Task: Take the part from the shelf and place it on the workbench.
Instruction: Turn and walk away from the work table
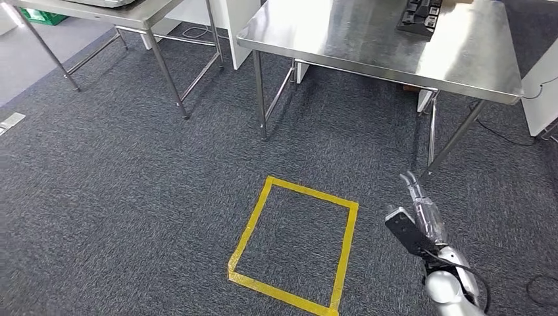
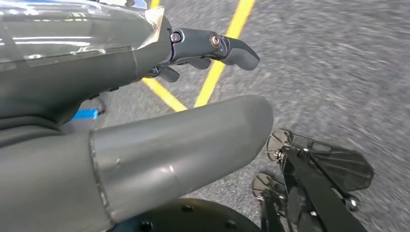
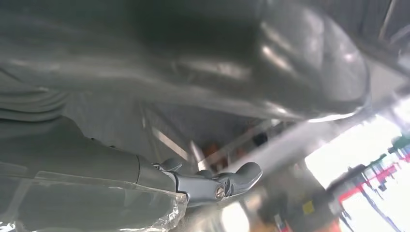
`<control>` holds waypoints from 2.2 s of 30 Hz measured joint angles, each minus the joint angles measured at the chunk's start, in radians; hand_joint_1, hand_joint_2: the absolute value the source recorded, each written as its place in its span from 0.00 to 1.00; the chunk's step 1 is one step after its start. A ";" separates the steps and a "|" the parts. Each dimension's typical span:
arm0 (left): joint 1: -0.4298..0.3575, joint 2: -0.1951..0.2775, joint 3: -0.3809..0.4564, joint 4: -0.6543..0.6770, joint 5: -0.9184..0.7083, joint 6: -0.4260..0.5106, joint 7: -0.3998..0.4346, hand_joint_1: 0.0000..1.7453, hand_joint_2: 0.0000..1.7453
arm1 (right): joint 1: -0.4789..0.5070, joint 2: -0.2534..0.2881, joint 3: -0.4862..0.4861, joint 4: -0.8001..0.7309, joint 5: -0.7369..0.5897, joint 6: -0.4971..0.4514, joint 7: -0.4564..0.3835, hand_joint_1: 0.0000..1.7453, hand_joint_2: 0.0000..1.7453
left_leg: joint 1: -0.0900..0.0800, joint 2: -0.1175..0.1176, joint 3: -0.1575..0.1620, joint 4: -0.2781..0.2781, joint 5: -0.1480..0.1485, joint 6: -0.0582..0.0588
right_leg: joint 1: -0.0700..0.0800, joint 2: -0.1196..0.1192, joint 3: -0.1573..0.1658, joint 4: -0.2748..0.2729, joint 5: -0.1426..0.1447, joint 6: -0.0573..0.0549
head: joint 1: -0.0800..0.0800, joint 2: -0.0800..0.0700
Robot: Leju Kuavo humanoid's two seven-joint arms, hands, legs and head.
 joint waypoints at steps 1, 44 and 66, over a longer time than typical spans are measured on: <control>0.001 0.000 0.000 0.000 0.001 0.002 0.007 0.00 0.00 | 0.006 0.020 0.002 0.041 -0.011 -0.022 -0.014 0.00 0.00 | 0.002 0.003 0.018 -0.015 0.011 -0.001 | 0.000 -0.012 -0.001 0.000 0.001 0.001 | 0.000 0.000; -0.003 0.006 -0.097 -0.002 -0.040 -0.009 0.191 0.00 0.00 | 0.014 0.320 0.163 1.144 0.308 0.073 0.673 0.00 0.00 | 0.000 -0.002 0.174 -0.285 0.100 0.064 | -0.002 0.033 -0.092 0.234 -0.128 0.031 | 0.015 0.000; -0.009 0.010 -0.151 -0.001 -0.077 -0.030 0.273 0.00 0.00 | -0.004 0.318 0.235 1.155 0.380 0.140 0.719 0.00 0.00 | 0.031 0.075 0.141 -0.226 0.088 -0.021 | -0.001 -0.041 0.020 0.003 -0.021 0.027 | -0.004 0.000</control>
